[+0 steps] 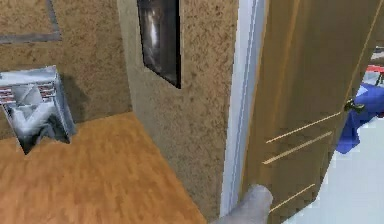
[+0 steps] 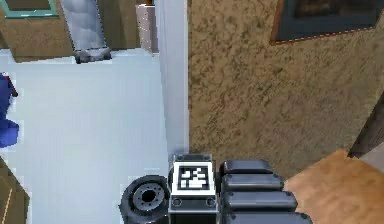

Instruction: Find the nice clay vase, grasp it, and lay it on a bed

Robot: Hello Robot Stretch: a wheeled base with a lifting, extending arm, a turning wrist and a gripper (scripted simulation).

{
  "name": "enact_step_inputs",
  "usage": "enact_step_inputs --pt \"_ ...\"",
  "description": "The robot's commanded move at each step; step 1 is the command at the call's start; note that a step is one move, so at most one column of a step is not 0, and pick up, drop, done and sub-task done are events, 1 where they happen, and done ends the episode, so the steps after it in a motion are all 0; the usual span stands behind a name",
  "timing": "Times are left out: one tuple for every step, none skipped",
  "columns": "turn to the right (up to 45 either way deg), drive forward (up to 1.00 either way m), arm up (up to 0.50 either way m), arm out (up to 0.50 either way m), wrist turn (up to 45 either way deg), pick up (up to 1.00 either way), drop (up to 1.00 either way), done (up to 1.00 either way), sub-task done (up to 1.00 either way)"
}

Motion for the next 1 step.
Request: enact_step_inputs --pt "0.0 0.30 0.00 0.00 0.0 0.00 0.00 0.00 0.00"
